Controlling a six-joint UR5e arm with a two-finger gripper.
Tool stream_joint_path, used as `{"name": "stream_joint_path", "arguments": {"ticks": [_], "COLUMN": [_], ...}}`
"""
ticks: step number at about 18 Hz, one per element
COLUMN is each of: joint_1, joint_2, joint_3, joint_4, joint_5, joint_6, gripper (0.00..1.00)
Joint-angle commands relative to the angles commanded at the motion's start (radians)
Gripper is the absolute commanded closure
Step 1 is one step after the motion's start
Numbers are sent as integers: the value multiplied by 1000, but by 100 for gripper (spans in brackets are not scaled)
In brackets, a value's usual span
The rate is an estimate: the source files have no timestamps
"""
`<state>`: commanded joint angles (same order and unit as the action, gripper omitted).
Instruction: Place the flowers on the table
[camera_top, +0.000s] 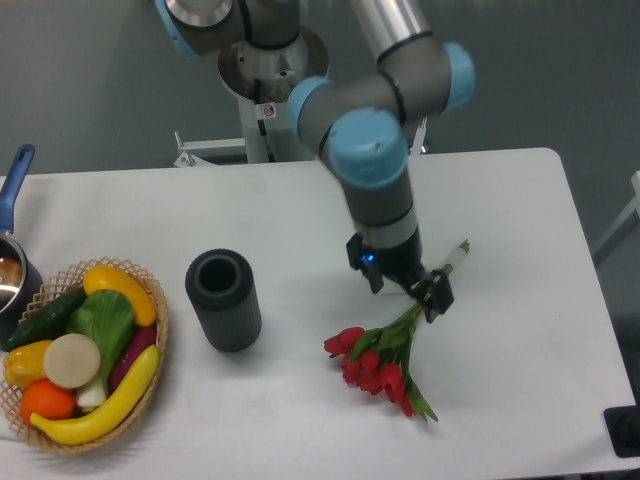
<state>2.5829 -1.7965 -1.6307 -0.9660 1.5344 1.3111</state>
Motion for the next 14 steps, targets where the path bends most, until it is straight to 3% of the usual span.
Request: {"name": "stream_joint_path", "arguments": {"ticks": [3, 8, 11, 14], "joint_1": [94, 264, 335, 350], "joint_2": [69, 149, 184, 190], "joint_3": [12, 11, 6, 18], "joint_4": [-140, -339, -378, -411], "joint_5": [-77, -91, -86, -73], "joint_6": [156, 442, 568, 593], "gripper": [0, 0, 0, 0]}}
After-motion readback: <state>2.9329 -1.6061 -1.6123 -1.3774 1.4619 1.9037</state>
